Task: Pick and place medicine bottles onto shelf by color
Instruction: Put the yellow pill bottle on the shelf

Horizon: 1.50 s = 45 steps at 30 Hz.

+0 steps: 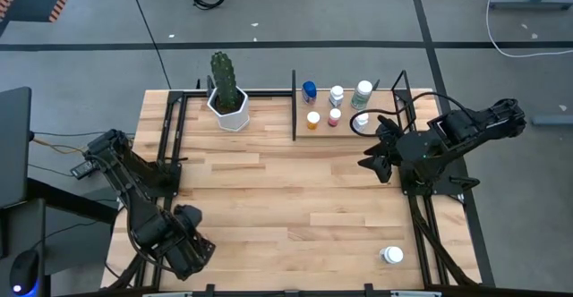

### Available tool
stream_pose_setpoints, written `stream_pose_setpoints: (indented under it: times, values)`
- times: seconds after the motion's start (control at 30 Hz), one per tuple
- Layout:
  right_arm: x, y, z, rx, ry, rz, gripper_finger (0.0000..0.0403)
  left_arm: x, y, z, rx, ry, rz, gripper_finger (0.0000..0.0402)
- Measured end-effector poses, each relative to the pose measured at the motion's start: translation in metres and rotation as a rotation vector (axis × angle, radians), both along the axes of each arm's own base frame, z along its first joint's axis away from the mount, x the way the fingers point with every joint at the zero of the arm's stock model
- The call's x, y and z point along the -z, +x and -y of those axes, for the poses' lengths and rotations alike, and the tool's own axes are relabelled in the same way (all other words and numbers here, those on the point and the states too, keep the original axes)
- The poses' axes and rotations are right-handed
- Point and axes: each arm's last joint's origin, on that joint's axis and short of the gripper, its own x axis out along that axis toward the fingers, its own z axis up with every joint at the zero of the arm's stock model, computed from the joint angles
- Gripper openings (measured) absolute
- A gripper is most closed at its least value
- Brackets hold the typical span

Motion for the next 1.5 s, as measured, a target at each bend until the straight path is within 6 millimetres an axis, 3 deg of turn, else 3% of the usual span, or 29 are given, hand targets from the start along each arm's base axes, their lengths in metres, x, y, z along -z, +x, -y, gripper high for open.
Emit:
stream_pose_setpoints:
  times: [0.27, 0.77, 1.5]
  values:
    - [0.0, 0.0, 0.0, 0.005, -0.006, 0.002, 0.0237, 0.009, -0.005, 0.001, -0.04, 0.015, -0.063, 0.0392]
    - [0.0, 0.0, 0.0, 0.014, 0.004, 0.004, 0.0237, 0.053, -0.006, -0.003, -0.061, 0.036, -0.121, 0.0385]
    - [0.0, 0.0, 0.0, 0.019, 0.008, 0.004, 0.0237, 0.053, 0.012, -0.012, -0.045, 0.019, -0.053, 0.0384]
